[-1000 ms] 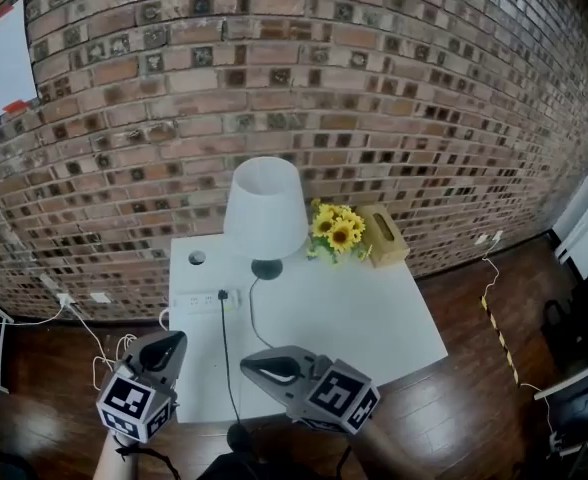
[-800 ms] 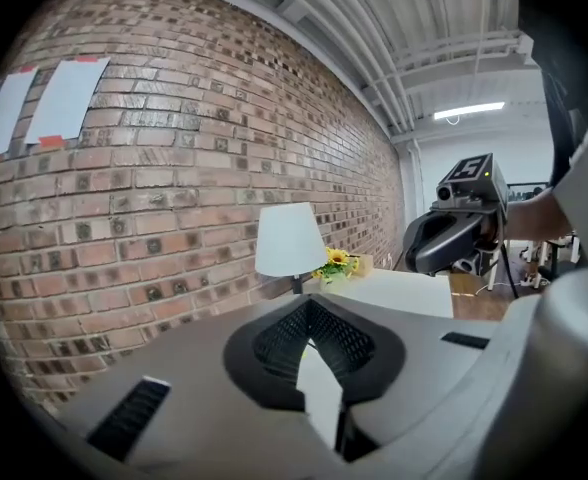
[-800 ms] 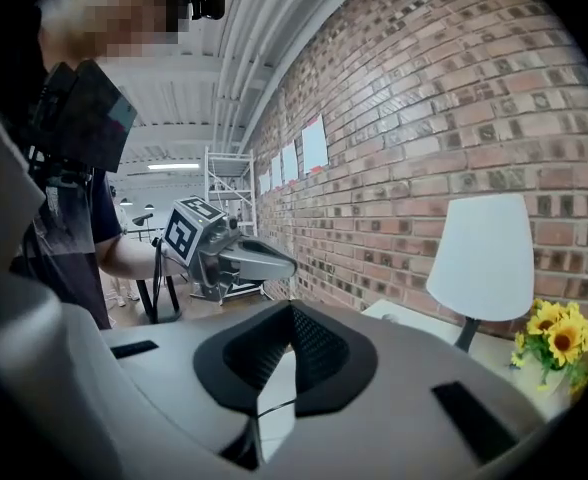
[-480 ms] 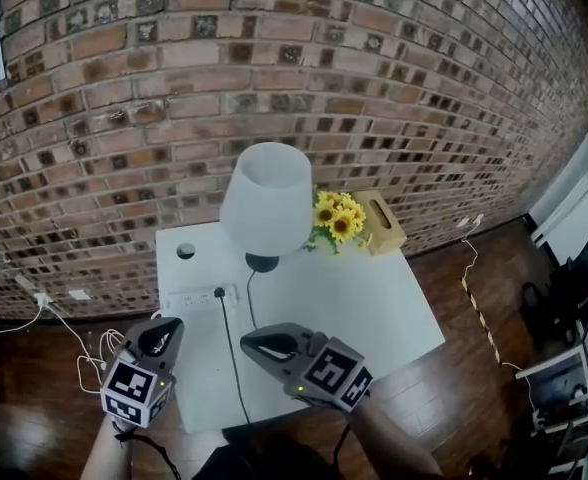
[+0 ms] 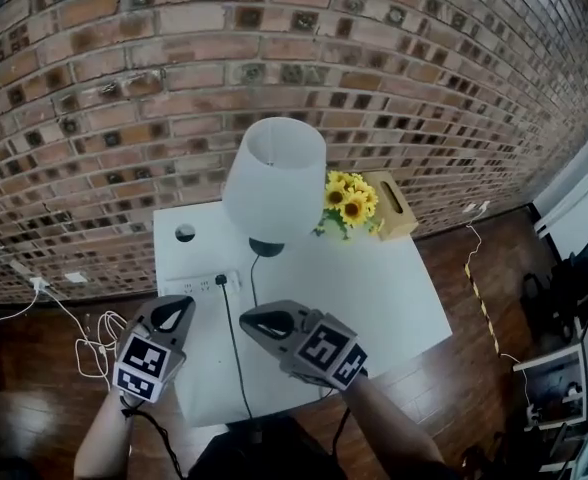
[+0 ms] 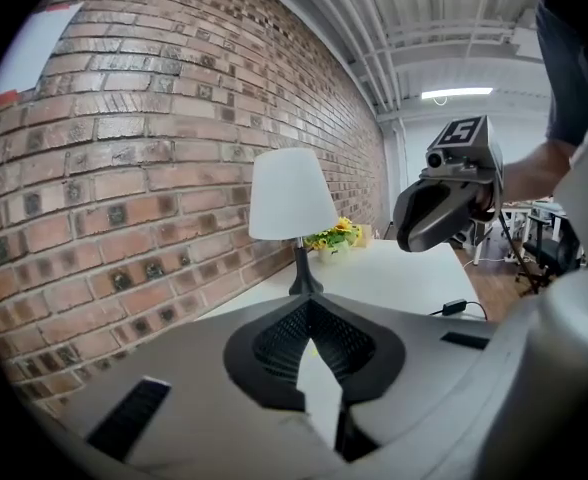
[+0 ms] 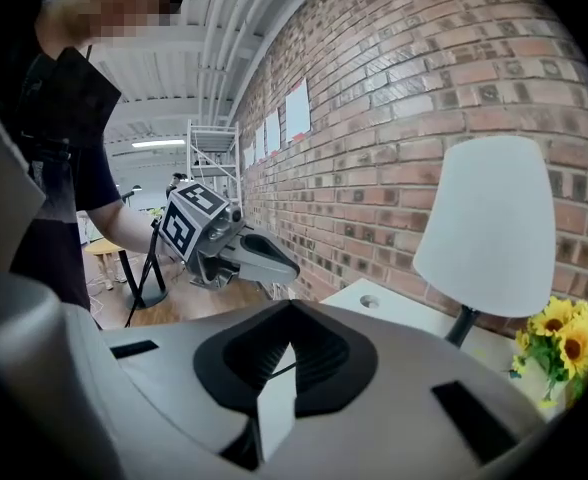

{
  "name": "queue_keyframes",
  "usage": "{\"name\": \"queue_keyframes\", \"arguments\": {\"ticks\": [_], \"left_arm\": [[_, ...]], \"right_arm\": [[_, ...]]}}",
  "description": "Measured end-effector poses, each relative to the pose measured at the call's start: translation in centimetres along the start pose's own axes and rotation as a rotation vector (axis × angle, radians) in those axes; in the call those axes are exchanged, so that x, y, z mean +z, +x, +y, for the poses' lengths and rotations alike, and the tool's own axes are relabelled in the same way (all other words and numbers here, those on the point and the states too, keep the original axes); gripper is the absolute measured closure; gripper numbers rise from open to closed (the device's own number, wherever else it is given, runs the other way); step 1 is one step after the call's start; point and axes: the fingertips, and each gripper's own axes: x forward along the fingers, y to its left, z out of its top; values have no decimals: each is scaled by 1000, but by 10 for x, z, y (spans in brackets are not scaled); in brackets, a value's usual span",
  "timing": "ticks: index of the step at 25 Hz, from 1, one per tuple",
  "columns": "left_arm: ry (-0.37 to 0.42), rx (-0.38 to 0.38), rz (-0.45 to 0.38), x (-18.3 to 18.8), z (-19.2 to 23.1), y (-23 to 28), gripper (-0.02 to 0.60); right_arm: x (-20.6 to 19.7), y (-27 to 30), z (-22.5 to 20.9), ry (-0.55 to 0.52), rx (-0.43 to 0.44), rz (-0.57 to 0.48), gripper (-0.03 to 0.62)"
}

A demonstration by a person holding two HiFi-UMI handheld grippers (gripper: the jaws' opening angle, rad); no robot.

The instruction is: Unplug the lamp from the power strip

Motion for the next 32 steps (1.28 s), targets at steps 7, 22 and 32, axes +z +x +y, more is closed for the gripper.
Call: {"name": "queue_keyframes", "arguments": {"ticks": [7, 22, 32], "left_arm": [[22, 17, 50, -12, 9, 32, 571], [128, -15, 248, -74, 10, 101, 480], [168, -65, 280, -87, 6, 131, 457]], "right_arm": [[-27, 17, -27, 18, 18, 58, 592], [-103, 68, -75, 70, 60, 238, 592], [-123, 104, -95, 70, 70, 317, 592]]}}
